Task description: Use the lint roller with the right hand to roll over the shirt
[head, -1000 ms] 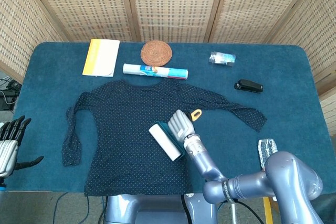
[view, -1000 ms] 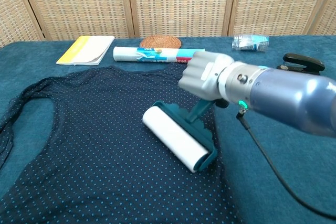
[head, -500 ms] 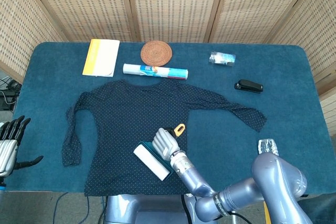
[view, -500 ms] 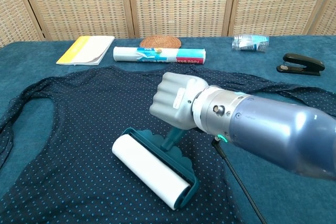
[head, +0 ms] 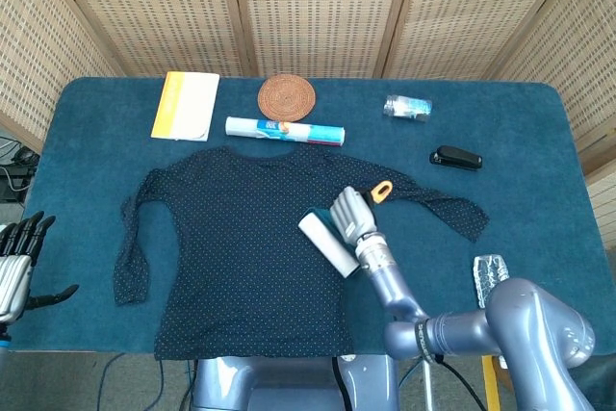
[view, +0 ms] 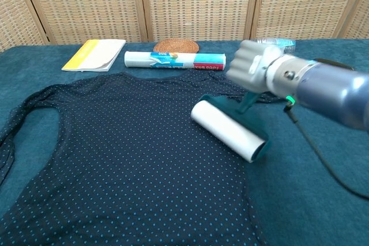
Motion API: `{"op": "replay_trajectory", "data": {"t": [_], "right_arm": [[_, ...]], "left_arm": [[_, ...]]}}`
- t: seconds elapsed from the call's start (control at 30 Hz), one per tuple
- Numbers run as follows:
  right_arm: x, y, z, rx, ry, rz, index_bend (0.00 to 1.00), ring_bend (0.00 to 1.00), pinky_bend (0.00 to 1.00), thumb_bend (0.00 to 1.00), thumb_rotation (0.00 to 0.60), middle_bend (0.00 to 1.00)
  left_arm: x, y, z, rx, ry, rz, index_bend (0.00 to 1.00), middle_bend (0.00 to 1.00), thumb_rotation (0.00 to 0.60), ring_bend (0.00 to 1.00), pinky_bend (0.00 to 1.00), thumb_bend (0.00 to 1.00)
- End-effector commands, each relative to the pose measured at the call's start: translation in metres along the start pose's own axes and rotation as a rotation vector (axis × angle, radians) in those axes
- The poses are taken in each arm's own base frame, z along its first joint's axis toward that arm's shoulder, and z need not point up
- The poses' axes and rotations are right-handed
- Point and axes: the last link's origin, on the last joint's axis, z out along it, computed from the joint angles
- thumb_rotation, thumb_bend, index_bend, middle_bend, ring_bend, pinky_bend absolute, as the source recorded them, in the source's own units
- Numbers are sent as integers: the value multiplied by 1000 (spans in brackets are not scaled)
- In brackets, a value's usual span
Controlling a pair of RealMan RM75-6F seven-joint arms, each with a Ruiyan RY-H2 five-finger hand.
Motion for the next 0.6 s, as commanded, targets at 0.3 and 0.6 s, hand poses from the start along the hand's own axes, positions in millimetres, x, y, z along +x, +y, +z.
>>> {"op": "replay_trajectory", "data": {"t": [0.3,0.6], "right_arm": [[-28,25,8,-35,-51,3,723,1000,1000,750,600,1000],[18,-21,-13,85,64,-29,726,1000,1000,750,600,1000]], "left_arm": [[-3,4,1,-4,-7,8,0,0,600,0,0,0],[-2,1,1,3,-7,6,0,0,600,0,0,0]]}}
